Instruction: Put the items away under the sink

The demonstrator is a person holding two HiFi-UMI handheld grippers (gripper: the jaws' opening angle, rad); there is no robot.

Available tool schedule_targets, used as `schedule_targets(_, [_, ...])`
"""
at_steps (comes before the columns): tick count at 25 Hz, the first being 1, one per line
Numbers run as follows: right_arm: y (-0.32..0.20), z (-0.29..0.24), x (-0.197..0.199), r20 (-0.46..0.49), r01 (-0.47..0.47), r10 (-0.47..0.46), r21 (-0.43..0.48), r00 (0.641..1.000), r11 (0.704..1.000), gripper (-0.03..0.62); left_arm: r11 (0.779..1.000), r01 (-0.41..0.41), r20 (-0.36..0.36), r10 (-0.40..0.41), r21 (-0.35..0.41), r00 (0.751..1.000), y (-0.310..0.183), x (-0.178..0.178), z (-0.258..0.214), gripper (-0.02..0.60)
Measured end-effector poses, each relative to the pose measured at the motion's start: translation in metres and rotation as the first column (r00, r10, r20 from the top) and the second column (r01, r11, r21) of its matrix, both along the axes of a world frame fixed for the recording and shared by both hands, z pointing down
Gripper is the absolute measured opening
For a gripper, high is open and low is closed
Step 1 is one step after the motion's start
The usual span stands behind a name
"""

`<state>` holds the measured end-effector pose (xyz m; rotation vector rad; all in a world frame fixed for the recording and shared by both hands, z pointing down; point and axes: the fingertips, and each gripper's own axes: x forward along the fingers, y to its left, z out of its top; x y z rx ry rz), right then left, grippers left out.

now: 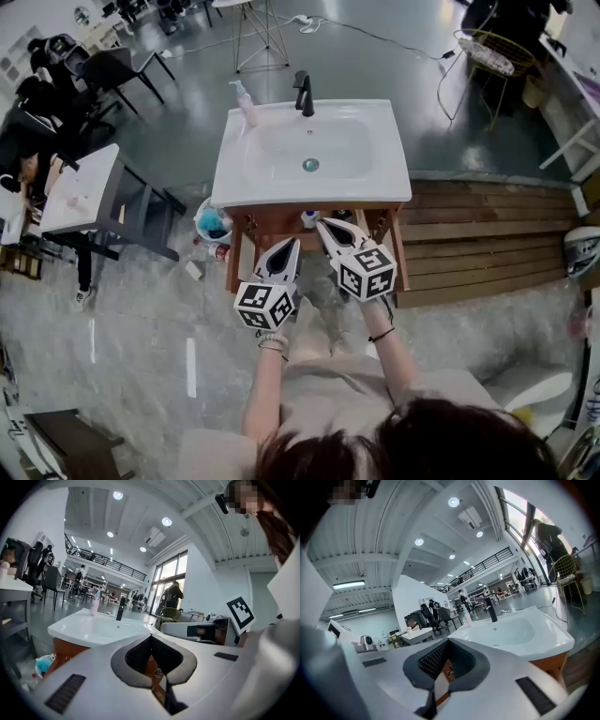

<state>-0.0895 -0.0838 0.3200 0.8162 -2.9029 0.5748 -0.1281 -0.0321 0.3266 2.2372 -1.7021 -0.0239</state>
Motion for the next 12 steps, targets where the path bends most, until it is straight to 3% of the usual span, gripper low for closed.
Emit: schedule_targets(12, [-0.079, -0.002, -0.082, -0.031, 0.056, -0.055, 0.026, 0.998, 0.998, 0.017, 0.999, 0.049, -0.045, -0.048, 0.016, 0.998, -0.076, -0.085, 0.004, 0.000])
